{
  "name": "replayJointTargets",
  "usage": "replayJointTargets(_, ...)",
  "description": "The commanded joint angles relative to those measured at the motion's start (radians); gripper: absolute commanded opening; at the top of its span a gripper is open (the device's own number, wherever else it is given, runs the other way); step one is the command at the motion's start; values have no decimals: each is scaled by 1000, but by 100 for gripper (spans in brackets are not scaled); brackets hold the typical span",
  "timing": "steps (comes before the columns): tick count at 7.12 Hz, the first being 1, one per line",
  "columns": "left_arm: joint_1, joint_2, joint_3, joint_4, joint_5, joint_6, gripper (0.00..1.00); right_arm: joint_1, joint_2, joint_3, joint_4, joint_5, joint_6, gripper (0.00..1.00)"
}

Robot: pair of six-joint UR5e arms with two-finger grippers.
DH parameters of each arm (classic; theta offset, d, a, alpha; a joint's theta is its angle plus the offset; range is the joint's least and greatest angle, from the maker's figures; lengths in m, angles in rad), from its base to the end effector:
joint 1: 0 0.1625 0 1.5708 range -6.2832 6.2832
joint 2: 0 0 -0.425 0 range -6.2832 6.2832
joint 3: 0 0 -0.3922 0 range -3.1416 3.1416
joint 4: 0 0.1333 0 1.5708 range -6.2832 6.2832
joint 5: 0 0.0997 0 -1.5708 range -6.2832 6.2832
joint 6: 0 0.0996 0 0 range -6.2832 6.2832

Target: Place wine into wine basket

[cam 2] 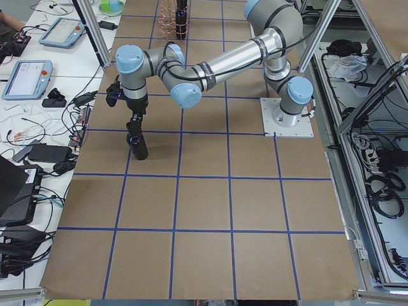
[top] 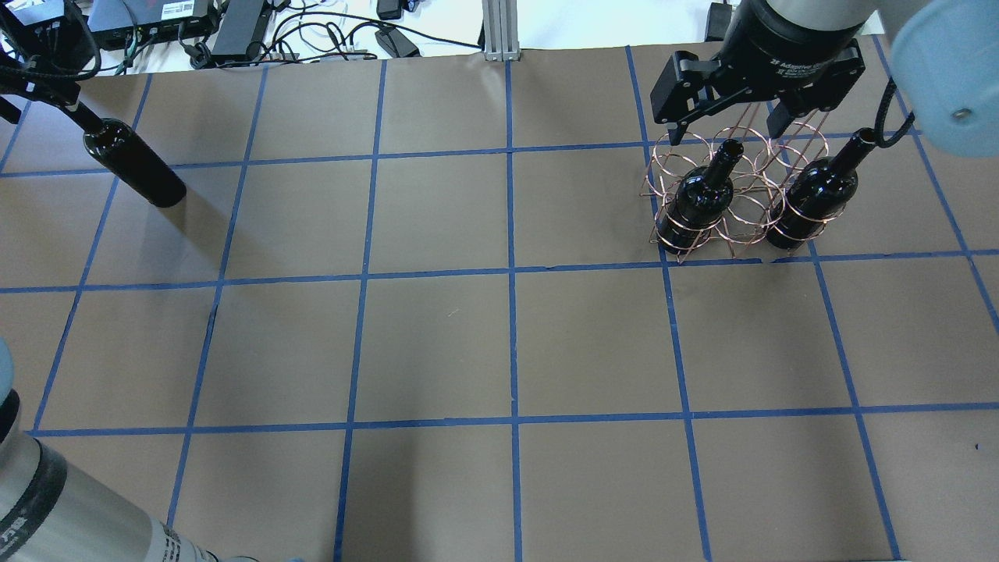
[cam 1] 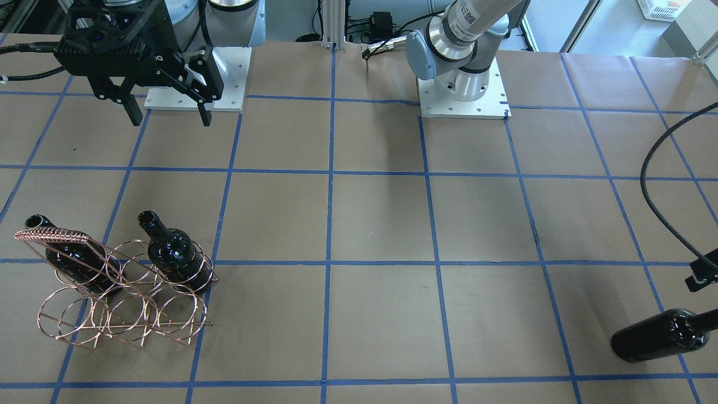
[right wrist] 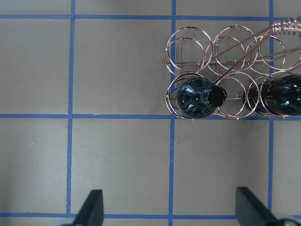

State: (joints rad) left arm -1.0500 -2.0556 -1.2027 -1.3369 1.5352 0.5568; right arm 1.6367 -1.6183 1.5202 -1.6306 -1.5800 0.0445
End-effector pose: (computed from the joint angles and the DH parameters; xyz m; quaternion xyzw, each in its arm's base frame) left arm 0.2287 -0.6738 0.4057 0.0190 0.9979 -0.0594 0.0148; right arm 0.1640 -0.4745 0.5428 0.0103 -0.9968 0.0790 0.0002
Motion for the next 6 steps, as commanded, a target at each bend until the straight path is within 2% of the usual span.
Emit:
replayJointTargets(1, 1, -52, 0, 59, -39, -40, 100, 0, 0, 0, 0, 0, 0, 100)
replayJointTargets(4, 1, -72, 0, 76, -43, -41, 100, 0, 0, 0, 0, 0, 0, 100)
replayJointTargets(5, 1, -72, -1, 78, -55, -55, 90, 0, 0, 0, 0, 0, 0, 100)
replayJointTargets(6, 1, -71, -1, 78, -56, -58, 72, 0, 0, 0, 0, 0, 0, 100)
